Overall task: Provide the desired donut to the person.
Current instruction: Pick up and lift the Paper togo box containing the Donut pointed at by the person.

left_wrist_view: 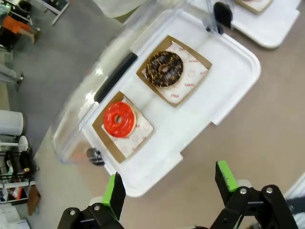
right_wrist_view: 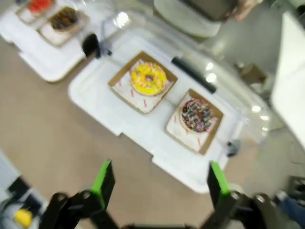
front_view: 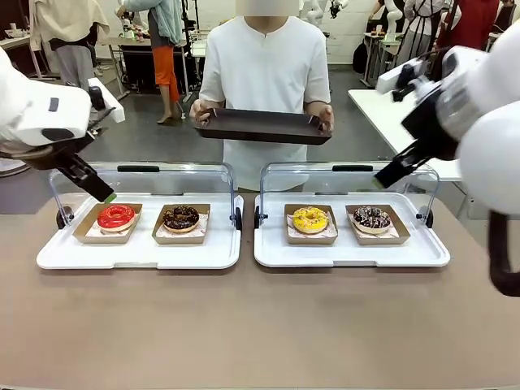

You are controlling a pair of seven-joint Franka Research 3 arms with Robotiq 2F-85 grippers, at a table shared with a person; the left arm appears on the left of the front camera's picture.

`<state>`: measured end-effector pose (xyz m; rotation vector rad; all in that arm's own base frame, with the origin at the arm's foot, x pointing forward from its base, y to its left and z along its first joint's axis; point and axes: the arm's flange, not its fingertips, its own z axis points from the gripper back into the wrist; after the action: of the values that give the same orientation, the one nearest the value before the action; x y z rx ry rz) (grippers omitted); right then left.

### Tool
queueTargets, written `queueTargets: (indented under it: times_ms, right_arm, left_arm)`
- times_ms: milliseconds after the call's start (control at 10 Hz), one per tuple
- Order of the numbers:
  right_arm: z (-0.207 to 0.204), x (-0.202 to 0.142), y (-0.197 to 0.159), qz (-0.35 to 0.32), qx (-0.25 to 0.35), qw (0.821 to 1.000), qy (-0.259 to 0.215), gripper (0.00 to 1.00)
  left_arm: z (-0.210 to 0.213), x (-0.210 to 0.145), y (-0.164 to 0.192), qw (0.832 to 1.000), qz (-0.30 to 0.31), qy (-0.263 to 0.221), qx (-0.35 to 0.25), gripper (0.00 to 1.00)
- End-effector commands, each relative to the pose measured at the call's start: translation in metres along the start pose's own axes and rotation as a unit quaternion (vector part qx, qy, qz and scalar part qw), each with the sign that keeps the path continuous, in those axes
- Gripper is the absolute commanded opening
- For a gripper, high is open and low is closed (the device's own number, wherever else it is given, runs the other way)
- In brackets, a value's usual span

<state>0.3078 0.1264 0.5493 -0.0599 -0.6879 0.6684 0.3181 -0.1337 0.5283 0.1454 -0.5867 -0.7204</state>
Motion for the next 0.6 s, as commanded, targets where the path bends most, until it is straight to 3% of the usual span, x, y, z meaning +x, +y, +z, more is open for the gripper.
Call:
queueTargets:
  times_ms: [0,100,200,500]
  right_arm:
    - [0.020,-0.071,0.023,0.018,0.006,1.000,0.024,1.00]
    - [0.016,-0.075,0.018,0.005,0.012,0.999,0.037,1.00]
    - [0.025,-0.009,0.003,0.001,0.001,1.000,0.011,1.00]
    - [0.025,-0.009,0.003,0.001,0.001,1.000,0.011,1.00]
  left_arm:
    - [0.005,-0.051,-0.024,1.000,-0.012,0.009,0.020,1.00]
    - [0.006,-0.055,-0.026,1.000,-0.005,0.010,0.024,1.00]
    - [0.016,-0.004,-0.005,1.000,-0.005,0.004,0.003,1.00]
    - [0.016,-0.004,-0.005,1.000,-0.005,0.004,0.003,1.00]
